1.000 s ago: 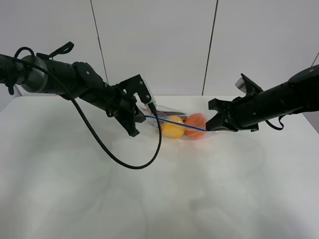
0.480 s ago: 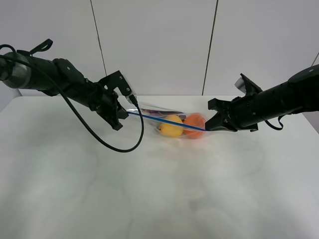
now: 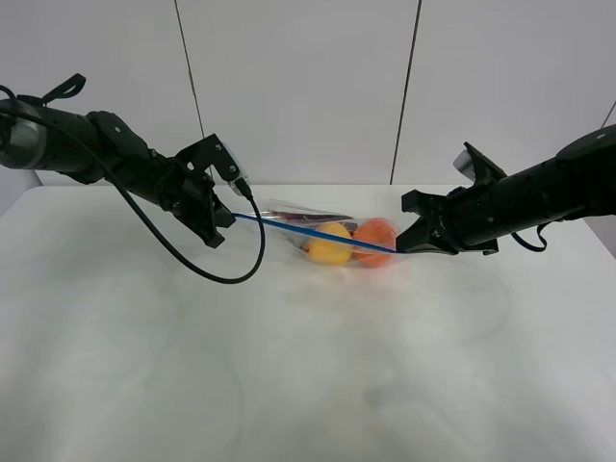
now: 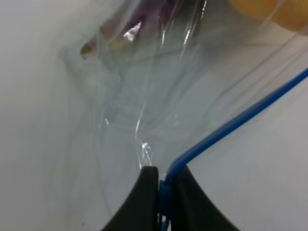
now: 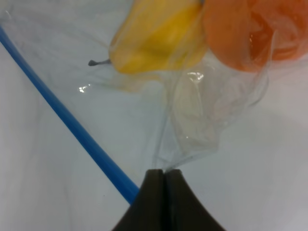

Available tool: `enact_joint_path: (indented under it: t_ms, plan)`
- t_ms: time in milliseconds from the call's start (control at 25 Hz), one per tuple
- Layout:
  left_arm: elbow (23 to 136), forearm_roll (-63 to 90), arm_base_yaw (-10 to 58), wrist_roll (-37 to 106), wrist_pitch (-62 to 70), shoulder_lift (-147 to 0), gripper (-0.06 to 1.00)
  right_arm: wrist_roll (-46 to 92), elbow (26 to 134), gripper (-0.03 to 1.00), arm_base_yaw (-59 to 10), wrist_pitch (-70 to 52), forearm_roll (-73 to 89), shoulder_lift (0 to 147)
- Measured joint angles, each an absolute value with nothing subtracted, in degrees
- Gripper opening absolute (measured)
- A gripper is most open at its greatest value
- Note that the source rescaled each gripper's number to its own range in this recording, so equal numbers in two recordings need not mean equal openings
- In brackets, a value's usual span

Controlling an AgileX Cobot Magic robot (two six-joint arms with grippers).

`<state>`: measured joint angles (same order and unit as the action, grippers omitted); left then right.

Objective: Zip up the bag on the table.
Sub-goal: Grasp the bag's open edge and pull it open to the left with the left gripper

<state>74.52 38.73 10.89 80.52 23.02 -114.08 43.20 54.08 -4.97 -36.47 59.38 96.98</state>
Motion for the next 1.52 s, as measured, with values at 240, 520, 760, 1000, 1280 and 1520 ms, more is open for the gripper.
enact_joint_path:
  t_ms: [240,520,760,1000,1280,1520]
  plan:
    - [74.52,38.73,10.79,80.52,22.55,-114.08,0.0,43.2,54.08,0.0,-4.97,-36.47,59.27,96.98]
    - [74.52,38.1,10.06,80.32,22.63,-114.08,0.0,43.2,54.08,0.0,-4.97,-36.47,59.06,96.98]
    - [74.52,37.91,7.76,78.86,23.15,-114.08,0.0,43.2,54.18,0.0,-5.01,-36.54,59.05,96.98]
    - [74.52,37.98,7.37,77.96,24.05,-114.08,0.0,43.2,54.3,0.0,-5.14,-36.6,59.13,96.98]
    - [74.52,38.02,7.14,76.68,24.97,-114.08,0.04,43.14,54.3,0.0,-5.14,-36.6,58.96,96.98]
    - [74.52,35.84,4.97,69.81,21.36,-114.08,0.45,43.14,54.25,0.0,-4.61,-35.87,55.37,96.98]
